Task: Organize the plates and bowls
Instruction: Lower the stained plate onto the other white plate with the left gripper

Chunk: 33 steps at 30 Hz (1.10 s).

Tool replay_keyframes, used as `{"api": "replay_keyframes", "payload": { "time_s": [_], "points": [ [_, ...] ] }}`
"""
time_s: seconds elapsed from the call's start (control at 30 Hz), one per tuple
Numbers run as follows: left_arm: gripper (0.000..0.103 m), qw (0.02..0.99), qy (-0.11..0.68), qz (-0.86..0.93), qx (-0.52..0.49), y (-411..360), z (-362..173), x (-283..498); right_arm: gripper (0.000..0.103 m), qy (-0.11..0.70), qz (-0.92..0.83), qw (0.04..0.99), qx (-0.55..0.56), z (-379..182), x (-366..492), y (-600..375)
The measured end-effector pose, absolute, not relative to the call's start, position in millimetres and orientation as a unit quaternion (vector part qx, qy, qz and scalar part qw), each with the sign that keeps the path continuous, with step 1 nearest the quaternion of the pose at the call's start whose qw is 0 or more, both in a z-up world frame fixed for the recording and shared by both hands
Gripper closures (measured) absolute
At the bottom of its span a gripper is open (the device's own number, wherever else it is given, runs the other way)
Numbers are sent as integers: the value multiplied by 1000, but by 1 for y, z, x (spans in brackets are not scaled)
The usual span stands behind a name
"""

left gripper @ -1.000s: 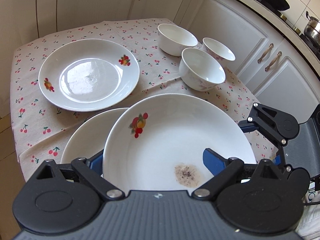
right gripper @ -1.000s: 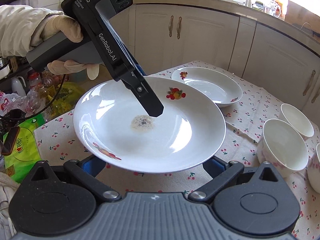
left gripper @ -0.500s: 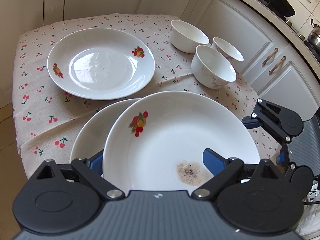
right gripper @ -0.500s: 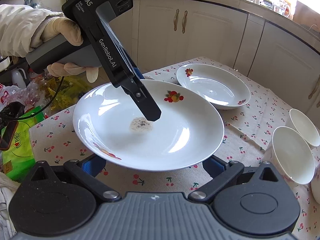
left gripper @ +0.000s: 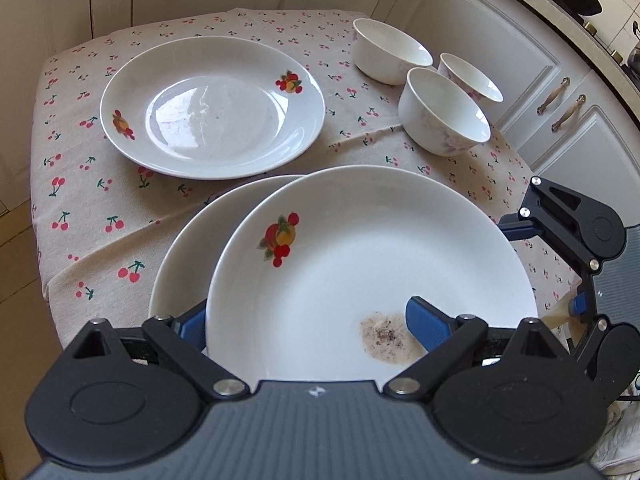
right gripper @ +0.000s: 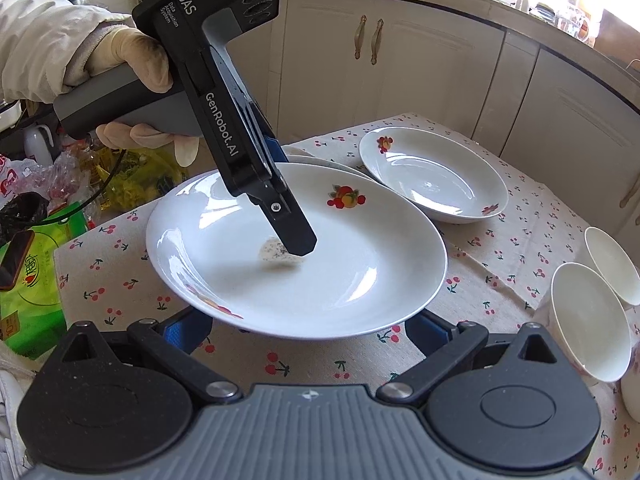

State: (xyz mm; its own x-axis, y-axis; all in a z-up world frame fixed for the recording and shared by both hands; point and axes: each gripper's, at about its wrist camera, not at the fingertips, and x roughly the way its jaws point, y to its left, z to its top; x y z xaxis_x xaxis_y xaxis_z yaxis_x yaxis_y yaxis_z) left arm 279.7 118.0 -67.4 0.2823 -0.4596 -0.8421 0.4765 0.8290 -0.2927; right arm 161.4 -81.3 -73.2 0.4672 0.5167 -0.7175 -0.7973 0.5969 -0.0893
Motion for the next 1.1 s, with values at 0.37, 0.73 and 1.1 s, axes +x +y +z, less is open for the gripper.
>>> {"api": "replay_keyframes", "payload": {
  "time_s": [0.37, 0.73, 1.1],
  "points": [
    [7, 797, 534, -280, 30, 112, -68, 281, 0, 331, 398, 829, -211, -74, 160, -80],
    [7, 799, 537, -270, 26, 114, -65, 282, 0, 331, 405, 831, -190, -74, 157, -82],
    [7, 804, 536, -257, 12, 125, -59, 278, 0, 332, 405, 830, -193, -75, 159, -79]
  ]
}}
